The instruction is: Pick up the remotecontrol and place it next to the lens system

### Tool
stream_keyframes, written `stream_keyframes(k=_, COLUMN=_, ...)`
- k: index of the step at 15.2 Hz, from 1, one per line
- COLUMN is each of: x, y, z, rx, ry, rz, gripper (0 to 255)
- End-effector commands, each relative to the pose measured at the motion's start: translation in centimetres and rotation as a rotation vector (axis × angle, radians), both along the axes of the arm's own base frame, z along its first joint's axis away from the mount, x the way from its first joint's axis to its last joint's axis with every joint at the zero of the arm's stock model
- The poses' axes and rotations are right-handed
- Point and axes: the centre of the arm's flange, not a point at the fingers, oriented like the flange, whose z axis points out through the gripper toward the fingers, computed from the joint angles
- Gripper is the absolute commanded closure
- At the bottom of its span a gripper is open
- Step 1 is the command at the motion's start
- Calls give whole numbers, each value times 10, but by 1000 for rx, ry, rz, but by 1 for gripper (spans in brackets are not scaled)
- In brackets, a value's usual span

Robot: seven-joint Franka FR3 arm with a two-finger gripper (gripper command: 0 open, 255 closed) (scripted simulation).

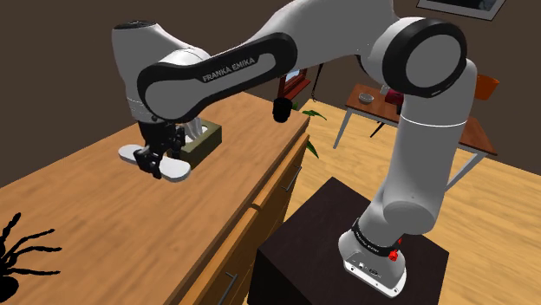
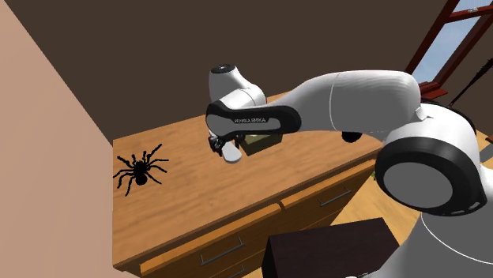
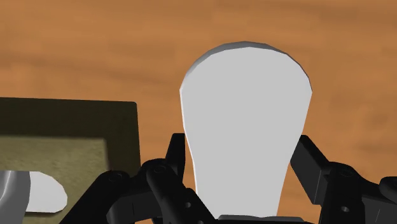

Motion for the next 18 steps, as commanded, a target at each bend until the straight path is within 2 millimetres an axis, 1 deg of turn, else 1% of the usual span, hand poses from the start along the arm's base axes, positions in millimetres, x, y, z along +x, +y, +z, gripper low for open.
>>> stream_keyframes(k=1, x=-1, y=0, z=12, rx=0, ry=0, rz=0, gripper=255)
stream_keyframes(k=15, x=-1, y=0, z=85, rx=0, ry=0, rz=0, gripper=255)
stream_keyframes(k=16, x=-1, y=0, z=87, rx=0, ry=0, rz=0, gripper=255)
stream_keyframes(k=18, x=8, y=-25, z=87, rx=0, ry=0, rz=0, gripper=255)
